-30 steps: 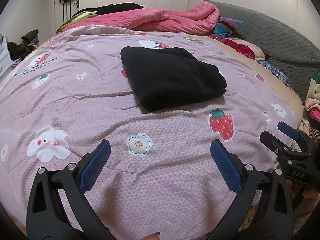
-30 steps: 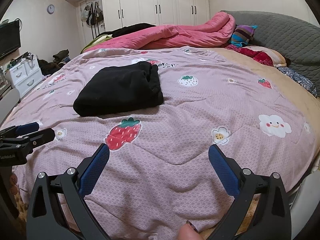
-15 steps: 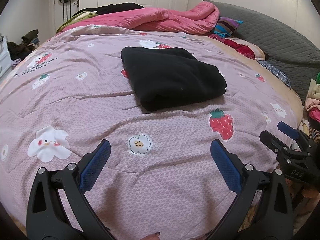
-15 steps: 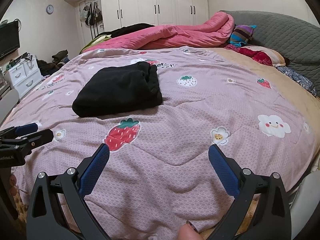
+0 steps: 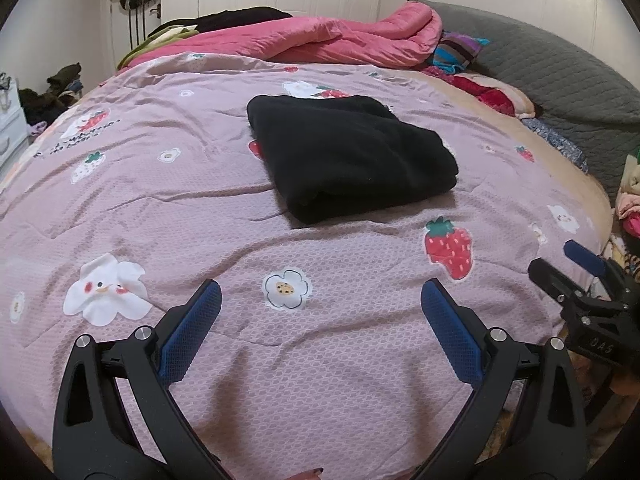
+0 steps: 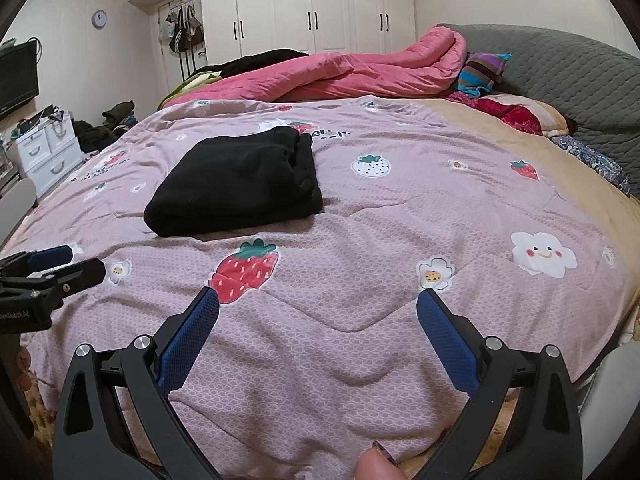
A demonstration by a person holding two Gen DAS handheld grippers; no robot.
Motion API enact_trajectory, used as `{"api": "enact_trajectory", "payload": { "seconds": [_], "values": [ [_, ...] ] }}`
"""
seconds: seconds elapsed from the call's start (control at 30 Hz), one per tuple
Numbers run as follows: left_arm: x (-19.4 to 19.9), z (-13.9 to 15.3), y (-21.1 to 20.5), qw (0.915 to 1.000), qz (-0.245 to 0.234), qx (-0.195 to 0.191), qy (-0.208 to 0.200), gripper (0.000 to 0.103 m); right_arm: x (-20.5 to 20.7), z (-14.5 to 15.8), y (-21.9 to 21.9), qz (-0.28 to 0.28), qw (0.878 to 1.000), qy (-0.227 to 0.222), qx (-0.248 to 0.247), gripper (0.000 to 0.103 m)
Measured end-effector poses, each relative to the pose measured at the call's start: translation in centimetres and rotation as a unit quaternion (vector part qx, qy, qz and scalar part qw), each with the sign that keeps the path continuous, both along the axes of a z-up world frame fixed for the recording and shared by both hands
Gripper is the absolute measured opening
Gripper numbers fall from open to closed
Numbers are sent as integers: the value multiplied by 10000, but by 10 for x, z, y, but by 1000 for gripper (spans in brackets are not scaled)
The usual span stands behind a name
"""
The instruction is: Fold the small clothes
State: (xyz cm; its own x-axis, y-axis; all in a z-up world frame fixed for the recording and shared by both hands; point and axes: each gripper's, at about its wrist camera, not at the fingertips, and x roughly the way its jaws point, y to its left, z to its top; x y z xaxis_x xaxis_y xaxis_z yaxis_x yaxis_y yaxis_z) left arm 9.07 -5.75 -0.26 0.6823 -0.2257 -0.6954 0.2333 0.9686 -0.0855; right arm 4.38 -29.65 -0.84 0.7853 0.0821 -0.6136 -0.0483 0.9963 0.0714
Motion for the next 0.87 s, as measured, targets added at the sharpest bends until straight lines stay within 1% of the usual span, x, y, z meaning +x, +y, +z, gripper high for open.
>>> {"api": "enact_trajectory", "payload": {
  "seconds": [0.2, 0.27, 0.33, 0.47, 0.57, 0.6, 0.67, 0.7, 0.73, 0.8, 0.83, 0.87],
  "values": [
    [-1, 1, 0, 10000, -38, 27, 1, 94, 0, 3, -2, -24, 10000, 7, 19, 99],
    [-1, 1, -1, 10000, 16, 69, 3, 94, -2, 4, -3, -27, 10000, -3, 27, 99],
    [-2, 1, 0, 10000, -61, 49, 17, 94, -4, 6, -7, -120, 9999, -39, 62, 99],
    [2, -1, 6, 9995, -131, -176, 228, 94, -14, 17, -39, -713, 9966, -146, 389, 99],
    [12, -2, 27, 9986, 72, -280, 439, 94, -33, 28, -89, -1487, 9868, -272, 576, 99],
    [16, 0, 40, 9982, 245, -324, 441, 94, -43, 30, -117, -1941, 9790, -274, 552, 99],
    [31, 7, 84, 9952, 816, -333, 418, 94, -60, 26, -166, -2669, 9624, -178, 475, 99],
    [37, 10, 107, 9929, 1074, -287, 421, 94, -70, 20, -197, -3170, 9476, -60, 395, 99],
    [43, 14, 131, 9901, 1315, -257, 420, 94, -78, 14, -219, -3537, 9348, 71, 310, 99],
    [52, 21, 172, 9849, 1688, -101, 360, 94, -100, -7, -283, -4438, 8944, 524, 181, 99],
    [59, 25, 201, 9788, 2023, 76, 307, 94, -108, -16, -305, -4715, 8789, 702, 134, 99],
    [64, 28, 226, 9724, 2307, 233, 256, 94, -118, -26, -331, -5083, 8561, 930, 98, 99]
  ]
}}
